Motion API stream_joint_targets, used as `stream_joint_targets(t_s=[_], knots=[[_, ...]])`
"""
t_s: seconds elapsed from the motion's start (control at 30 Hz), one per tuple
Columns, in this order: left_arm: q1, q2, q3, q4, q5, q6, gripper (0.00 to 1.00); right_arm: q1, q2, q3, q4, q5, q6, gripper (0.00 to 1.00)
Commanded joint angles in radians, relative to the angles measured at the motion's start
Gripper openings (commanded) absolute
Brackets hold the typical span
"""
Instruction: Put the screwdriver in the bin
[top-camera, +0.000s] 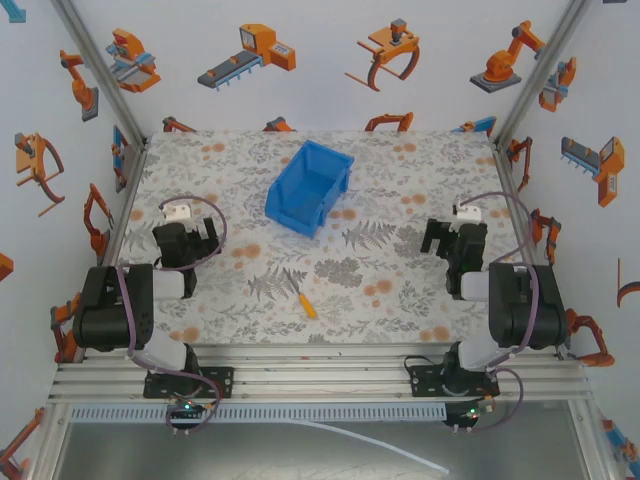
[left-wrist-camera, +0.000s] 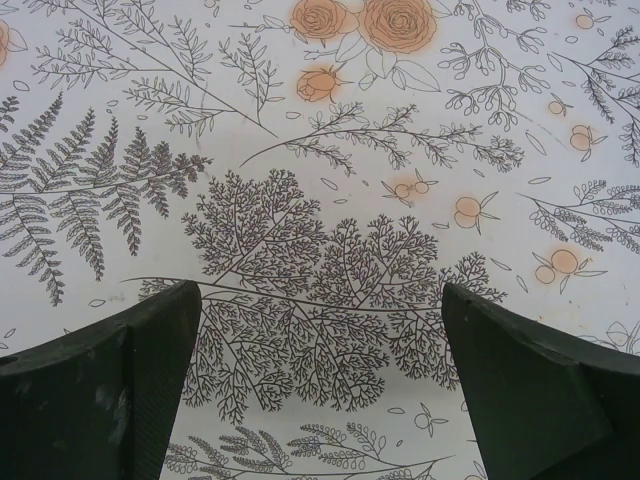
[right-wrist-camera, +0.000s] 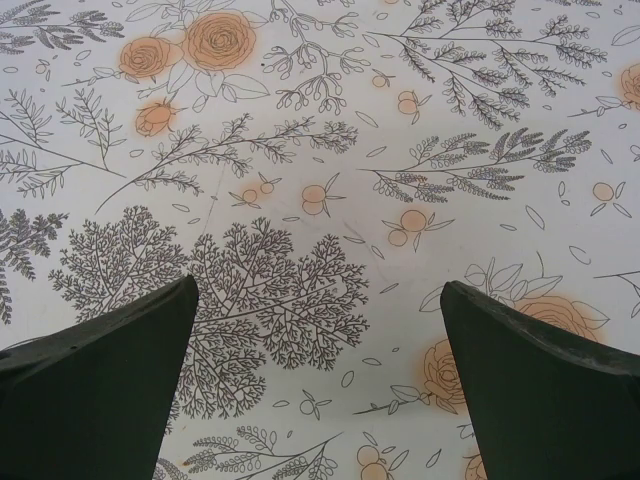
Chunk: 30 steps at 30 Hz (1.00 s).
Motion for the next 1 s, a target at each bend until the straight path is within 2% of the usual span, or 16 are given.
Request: stream_joint_targets(t_s=[0.0, 0.97], knots=[[-0.004, -0.001, 0.016, 0.024, 0.013, 0.017, 0.97, -0.005, -0.002, 0.02, 0.007, -0.01, -0.009, 0.99], [-0.004, -0.001, 0.017, 0.024, 0.013, 0.017, 0.97, -0.004, -0.002, 0.02, 0.007, 0.012, -0.001, 0.99]])
